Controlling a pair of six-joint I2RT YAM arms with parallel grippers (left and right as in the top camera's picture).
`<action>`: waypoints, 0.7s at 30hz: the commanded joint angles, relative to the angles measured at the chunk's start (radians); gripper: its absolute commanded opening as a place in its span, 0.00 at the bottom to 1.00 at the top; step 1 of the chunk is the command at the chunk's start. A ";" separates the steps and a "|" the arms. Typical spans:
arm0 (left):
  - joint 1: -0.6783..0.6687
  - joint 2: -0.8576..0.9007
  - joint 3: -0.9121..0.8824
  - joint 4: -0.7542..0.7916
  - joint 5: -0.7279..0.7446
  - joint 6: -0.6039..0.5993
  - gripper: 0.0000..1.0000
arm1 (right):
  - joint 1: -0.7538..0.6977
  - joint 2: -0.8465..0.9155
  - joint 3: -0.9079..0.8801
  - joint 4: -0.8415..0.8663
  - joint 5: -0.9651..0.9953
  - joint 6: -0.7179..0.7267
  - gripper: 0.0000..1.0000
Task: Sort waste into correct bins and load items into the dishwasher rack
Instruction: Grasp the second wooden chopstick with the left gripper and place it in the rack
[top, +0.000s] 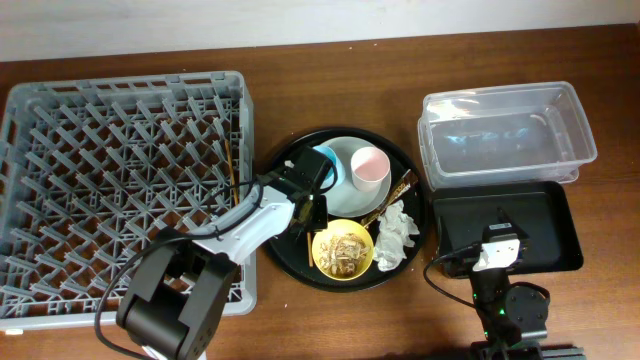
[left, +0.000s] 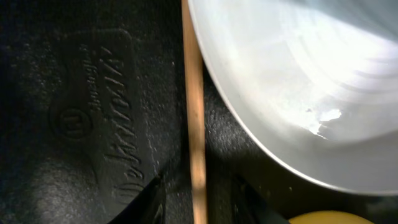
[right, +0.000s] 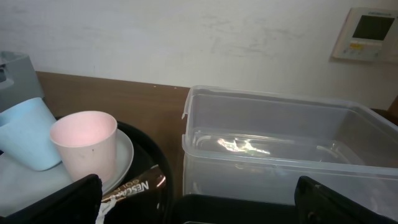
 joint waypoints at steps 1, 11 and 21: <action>-0.003 0.027 -0.009 -0.005 -0.025 -0.005 0.32 | -0.006 -0.006 -0.006 -0.003 0.002 0.001 0.99; -0.002 -0.122 0.009 -0.009 -0.035 -0.005 0.01 | -0.006 -0.006 -0.006 -0.003 0.002 0.001 0.99; 0.123 -0.453 0.010 -0.133 -0.203 0.162 0.01 | -0.006 -0.006 -0.006 -0.003 0.002 0.001 0.99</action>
